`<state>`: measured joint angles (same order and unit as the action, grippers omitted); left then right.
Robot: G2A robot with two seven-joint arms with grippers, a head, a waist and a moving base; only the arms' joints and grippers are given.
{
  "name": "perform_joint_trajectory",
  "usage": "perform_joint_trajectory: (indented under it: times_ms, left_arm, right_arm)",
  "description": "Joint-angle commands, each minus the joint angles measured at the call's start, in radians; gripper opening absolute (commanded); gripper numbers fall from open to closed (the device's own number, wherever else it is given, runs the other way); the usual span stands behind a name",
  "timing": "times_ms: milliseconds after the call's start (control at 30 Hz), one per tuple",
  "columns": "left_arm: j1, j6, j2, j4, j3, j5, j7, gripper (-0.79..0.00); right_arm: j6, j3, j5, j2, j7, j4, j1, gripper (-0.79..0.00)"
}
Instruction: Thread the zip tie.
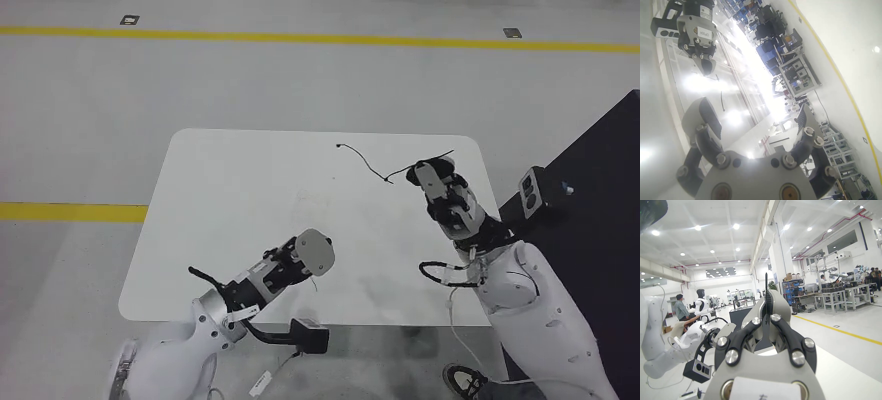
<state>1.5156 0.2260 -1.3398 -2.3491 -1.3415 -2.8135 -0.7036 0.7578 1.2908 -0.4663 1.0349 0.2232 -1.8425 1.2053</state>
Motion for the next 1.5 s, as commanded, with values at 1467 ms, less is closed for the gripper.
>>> perform_joint_trajectory:
  times_ms: [1467]
  left_arm:
    - [-0.207, 0.676, -0.134, 0.172, -0.077, -0.258, 0.041, 0.0]
  right_arm:
    - [-0.054, 0.0, 0.118, 0.001, -0.112, 0.007, -0.026, -0.785]
